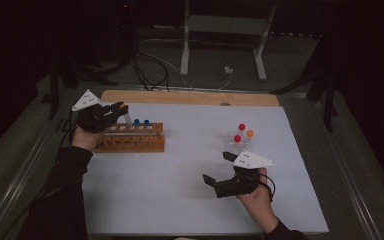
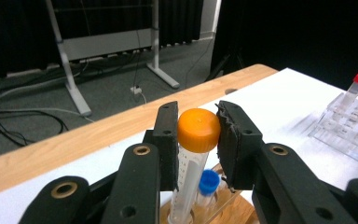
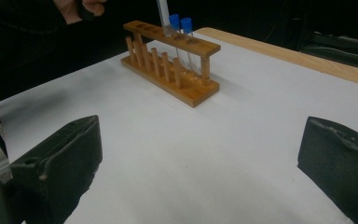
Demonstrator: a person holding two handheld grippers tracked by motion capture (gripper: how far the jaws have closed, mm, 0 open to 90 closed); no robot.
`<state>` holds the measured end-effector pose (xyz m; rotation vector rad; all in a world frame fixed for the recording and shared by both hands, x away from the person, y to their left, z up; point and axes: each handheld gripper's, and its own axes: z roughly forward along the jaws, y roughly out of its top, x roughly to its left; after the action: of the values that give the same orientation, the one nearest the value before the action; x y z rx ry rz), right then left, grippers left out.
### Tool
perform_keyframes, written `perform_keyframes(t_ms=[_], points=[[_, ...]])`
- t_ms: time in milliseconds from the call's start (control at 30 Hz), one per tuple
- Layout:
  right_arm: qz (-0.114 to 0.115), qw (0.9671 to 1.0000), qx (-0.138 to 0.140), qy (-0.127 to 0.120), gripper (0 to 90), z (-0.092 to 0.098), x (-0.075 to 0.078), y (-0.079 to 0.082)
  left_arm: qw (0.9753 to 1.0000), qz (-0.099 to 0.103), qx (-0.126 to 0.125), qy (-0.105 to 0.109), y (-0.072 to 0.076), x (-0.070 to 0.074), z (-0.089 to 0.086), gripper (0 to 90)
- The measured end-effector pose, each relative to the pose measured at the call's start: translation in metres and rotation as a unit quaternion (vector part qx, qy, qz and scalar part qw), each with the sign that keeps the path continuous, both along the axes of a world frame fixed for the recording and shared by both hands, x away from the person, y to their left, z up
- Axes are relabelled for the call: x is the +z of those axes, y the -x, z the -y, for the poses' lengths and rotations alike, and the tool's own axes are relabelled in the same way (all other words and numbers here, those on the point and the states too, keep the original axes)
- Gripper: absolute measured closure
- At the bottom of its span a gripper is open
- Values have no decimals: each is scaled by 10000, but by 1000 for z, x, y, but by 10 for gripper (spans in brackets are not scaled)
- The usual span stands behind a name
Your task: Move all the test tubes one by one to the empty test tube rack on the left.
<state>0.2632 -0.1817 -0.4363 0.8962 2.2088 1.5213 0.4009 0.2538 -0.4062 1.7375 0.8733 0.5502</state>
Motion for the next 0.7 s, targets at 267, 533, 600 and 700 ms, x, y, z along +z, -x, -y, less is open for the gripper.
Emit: perform_keyframes(t_ms=[267, 533, 600, 700], points=[[8, 10000, 55, -7, 0, 0, 0, 0, 9997, -226, 5, -66, -2, -21, 1, 714], [19, 10000, 70, 8, 0, 0, 0, 1, 9990, -357, 25, -260, -1, -40, 6, 713], [4, 10000, 77, 8, 0, 0, 0, 1, 9988, -393, 39, -274, -1, -44, 6, 713], [4, 10000, 80, 4, 0, 0, 0, 1, 9985, -444, 41, -317, -2, -47, 6, 713]])
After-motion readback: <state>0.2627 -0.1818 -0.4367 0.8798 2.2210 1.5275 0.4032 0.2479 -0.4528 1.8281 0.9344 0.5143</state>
